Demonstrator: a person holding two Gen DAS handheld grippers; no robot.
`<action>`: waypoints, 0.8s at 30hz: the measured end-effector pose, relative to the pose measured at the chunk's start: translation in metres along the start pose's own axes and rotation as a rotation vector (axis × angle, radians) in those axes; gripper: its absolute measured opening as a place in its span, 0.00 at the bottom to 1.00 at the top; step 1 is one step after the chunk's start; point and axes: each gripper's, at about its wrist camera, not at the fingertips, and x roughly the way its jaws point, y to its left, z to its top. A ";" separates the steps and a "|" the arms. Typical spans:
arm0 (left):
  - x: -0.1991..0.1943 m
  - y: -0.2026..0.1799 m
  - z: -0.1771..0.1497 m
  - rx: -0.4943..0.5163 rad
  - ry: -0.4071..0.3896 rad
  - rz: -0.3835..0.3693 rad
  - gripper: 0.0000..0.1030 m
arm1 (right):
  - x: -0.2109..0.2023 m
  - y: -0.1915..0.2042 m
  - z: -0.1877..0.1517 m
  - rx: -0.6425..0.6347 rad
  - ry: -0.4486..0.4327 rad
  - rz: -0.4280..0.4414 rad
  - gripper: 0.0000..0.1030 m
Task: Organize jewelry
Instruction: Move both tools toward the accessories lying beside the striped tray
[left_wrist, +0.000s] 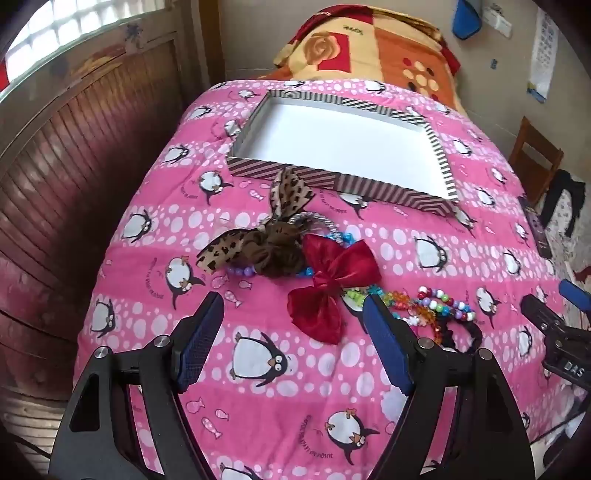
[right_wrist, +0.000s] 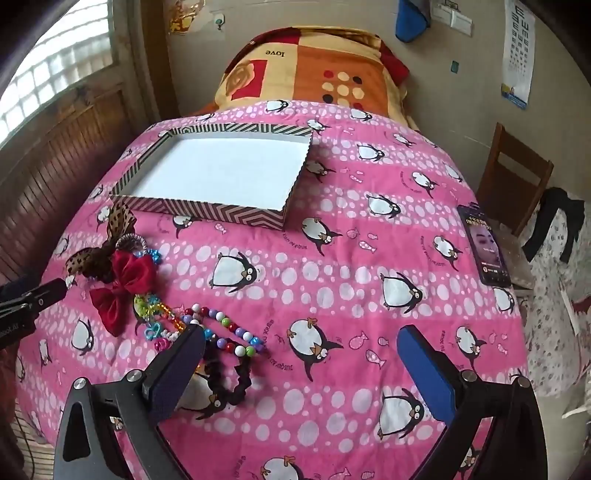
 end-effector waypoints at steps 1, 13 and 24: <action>0.000 -0.001 0.000 0.006 -0.001 0.001 0.76 | 0.001 0.000 0.000 -0.001 0.001 0.003 1.00; 0.002 0.007 -0.004 -0.013 0.013 0.001 0.76 | 0.003 0.011 -0.001 -0.044 -0.011 0.004 1.00; 0.010 0.006 -0.005 -0.021 0.035 0.011 0.76 | 0.010 0.011 -0.003 -0.053 0.003 0.017 1.00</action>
